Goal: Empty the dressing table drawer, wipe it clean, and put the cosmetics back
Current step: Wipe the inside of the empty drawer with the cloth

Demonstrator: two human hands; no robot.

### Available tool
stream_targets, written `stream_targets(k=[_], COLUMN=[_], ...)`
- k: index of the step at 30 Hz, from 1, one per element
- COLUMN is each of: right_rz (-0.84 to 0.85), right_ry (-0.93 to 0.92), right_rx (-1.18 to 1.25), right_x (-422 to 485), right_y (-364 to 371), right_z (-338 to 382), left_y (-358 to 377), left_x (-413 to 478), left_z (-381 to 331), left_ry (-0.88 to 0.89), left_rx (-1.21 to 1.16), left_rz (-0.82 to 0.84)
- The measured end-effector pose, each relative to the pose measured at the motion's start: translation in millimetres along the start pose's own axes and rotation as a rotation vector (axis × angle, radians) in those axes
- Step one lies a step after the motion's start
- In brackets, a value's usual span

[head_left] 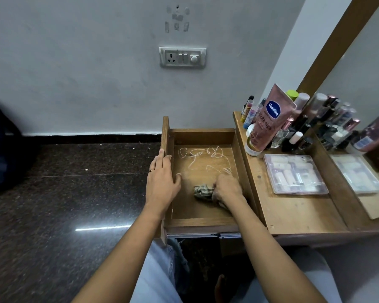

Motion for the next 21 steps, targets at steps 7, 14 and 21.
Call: stream_targets(k=[7,14,21], right_rz=[0.385,0.485,0.496], right_ry=[-0.051,-0.393,-0.405], right_rx=[-0.142,0.003,-0.030], right_x=[1.7,-9.1,2.3], right_y=[16.8,14.3,7.5], right_z=[-6.9,23.5,54.8], left_y=[-2.2,-1.6,0.3], left_x=[-0.4,0.1,-0.8], left_z=[0.4,0.9,2.8], left_ry=[-0.016,-0.021,-0.012], left_rx=[-0.095,-0.150,-0.141], left_rz=[-0.027,-0.062,-0.072])
Point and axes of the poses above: each hand's wrist, its own x-axis towards the middle knuckle, its own y-axis out of the palm, z = x × y, the point moved 2 cm from there along x, towards the middle knuckle
